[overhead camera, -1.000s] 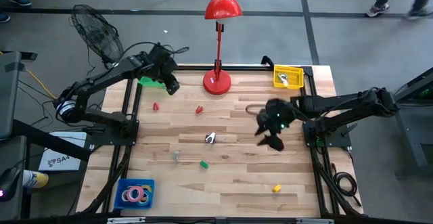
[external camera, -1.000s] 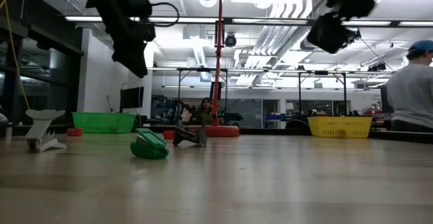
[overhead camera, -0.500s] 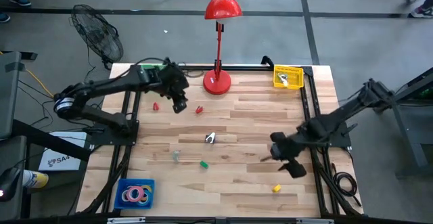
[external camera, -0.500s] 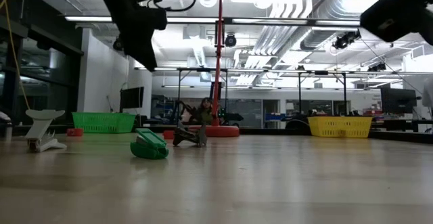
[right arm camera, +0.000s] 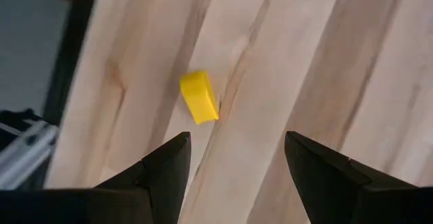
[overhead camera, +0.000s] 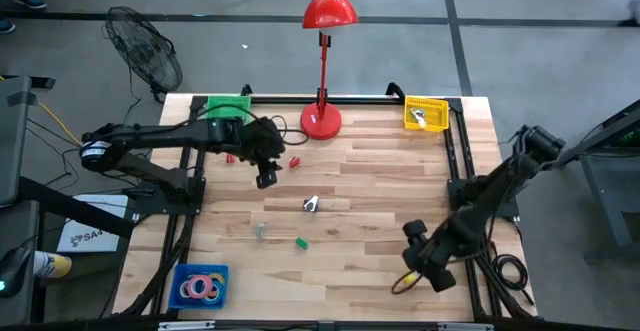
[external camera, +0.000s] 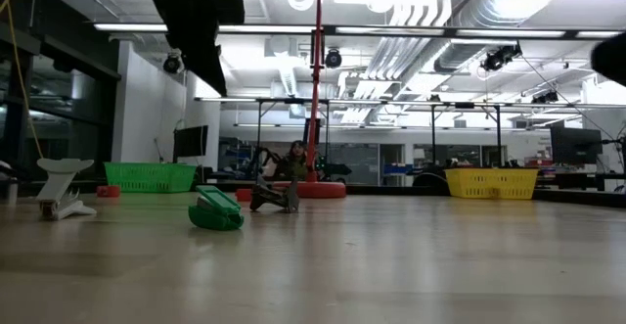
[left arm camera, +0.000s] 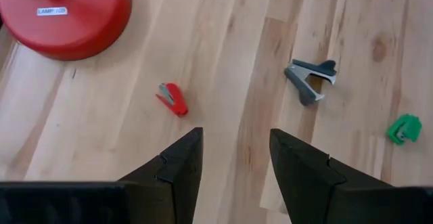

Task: Pick and place Stapler, Stapler remover, tape
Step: Put the yellow stapler into the green basket

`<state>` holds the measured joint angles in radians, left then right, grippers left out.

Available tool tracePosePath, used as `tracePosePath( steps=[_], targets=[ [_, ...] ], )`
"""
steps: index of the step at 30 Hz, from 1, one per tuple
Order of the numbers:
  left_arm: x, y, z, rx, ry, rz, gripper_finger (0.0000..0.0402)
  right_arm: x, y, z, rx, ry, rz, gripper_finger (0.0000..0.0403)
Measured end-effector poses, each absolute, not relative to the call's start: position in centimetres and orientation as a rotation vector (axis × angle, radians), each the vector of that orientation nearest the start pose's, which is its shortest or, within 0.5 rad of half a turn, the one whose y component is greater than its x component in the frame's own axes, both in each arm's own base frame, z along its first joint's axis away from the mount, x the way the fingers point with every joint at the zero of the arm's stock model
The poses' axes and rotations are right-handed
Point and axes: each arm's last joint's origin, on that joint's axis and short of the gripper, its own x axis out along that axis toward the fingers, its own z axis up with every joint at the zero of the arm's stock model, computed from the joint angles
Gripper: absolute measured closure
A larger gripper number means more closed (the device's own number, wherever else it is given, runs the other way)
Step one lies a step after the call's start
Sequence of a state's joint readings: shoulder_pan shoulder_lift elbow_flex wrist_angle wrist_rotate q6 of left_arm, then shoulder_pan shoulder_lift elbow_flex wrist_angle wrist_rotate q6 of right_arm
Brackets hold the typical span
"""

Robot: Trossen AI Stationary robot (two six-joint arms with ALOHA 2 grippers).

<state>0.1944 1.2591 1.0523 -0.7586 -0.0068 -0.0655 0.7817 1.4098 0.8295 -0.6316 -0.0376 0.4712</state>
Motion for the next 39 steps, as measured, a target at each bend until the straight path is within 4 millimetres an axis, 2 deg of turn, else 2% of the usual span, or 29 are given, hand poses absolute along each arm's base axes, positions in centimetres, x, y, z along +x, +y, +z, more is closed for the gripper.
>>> tracePosePath(
  steps=[6, 13, 24, 30, 39],
  targets=[
    [24.3, 3.8, 28.4, -0.144, 0.957, 0.195, 0.0234, 18.2, 19.6, 16.2, -0.081, 1.323, 0.452, 0.0172],
    [24.4, 3.5, 28.4, -0.139, 0.96, 0.183, 0.0234, 18.6, 20.4, 13.9, -0.093, 1.368, 0.422, 0.0172],
    [24.4, 3.5, 28.4, -0.141, 0.961, 0.179, 0.0234, 18.7, 20.7, 13.5, -0.112, 1.344, 0.407, 0.0207],
    [24.3, 3.5, 28.3, -0.141, 0.968, 0.179, 0.0234, 18.7, 20.7, 13.5, -0.179, 1.32, 0.459, 0.0236],
    [24.0, 3.4, 28.1, -0.143, 1.008, 0.18, 0.0234, 19.1, 21.1, 13.6, -0.169, 1.276, 0.504, 0.0265]
  ],
)
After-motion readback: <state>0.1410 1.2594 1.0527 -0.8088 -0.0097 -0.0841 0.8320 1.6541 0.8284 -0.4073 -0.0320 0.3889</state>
